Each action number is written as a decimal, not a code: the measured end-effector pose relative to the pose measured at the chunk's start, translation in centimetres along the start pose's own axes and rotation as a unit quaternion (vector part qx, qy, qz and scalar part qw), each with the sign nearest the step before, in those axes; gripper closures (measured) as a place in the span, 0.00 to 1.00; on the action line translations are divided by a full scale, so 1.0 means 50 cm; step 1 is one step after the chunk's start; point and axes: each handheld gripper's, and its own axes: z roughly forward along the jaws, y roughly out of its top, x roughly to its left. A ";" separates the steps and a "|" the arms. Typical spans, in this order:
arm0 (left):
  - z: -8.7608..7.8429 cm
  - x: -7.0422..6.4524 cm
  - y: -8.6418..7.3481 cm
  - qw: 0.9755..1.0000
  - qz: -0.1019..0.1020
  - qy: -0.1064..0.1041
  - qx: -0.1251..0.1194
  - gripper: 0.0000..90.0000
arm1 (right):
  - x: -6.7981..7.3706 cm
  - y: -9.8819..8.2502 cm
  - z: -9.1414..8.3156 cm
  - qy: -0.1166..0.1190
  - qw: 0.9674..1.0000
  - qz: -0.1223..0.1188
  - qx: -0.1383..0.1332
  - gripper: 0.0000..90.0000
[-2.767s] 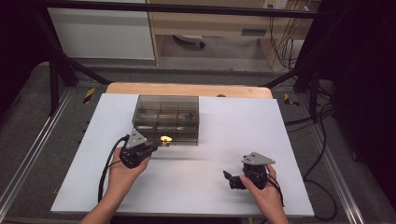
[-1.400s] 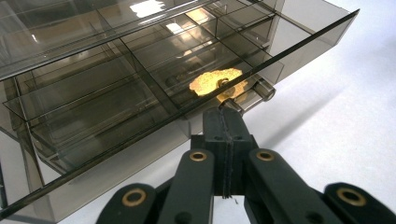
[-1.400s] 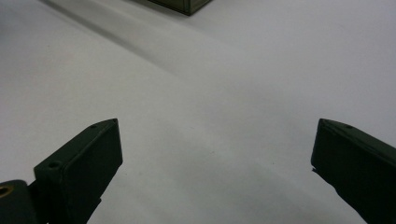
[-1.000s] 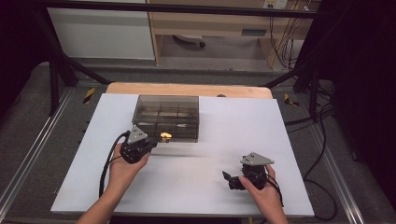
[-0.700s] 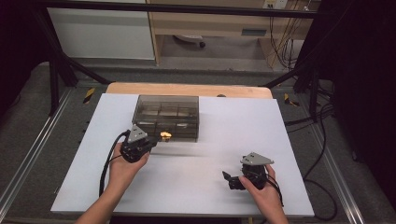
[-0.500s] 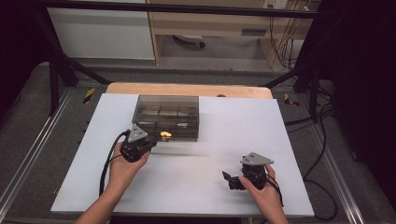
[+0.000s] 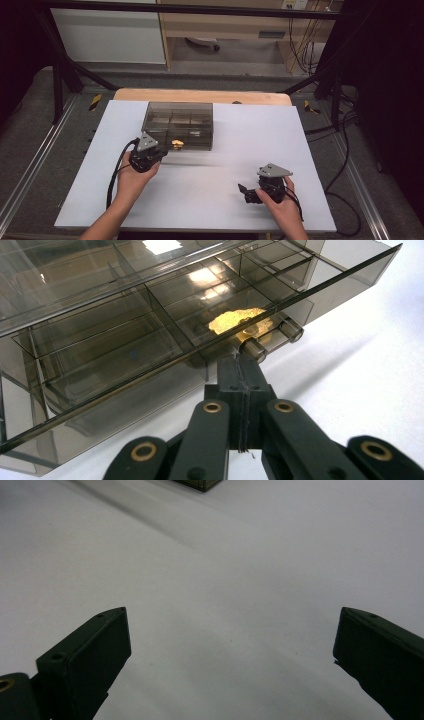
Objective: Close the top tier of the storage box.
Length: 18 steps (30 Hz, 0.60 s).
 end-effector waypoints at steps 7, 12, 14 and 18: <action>0.004 0.001 0.000 1.000 0.000 0.000 0.002 1.00 | 0.001 0.000 0.000 0.001 1.000 0.001 0.000 0.03; 0.006 0.001 0.001 1.000 -0.001 0.001 0.002 1.00 | -0.001 0.000 -0.002 0.001 1.000 -0.001 -0.001 0.03; 0.006 0.002 0.001 1.000 -0.001 0.001 0.002 1.00 | -0.001 0.000 -0.001 0.001 1.000 -0.002 -0.001 0.03; 0.008 0.003 0.001 1.000 -0.003 0.002 0.000 1.00 | 0.000 0.000 -0.001 0.001 1.000 -0.001 0.000 0.03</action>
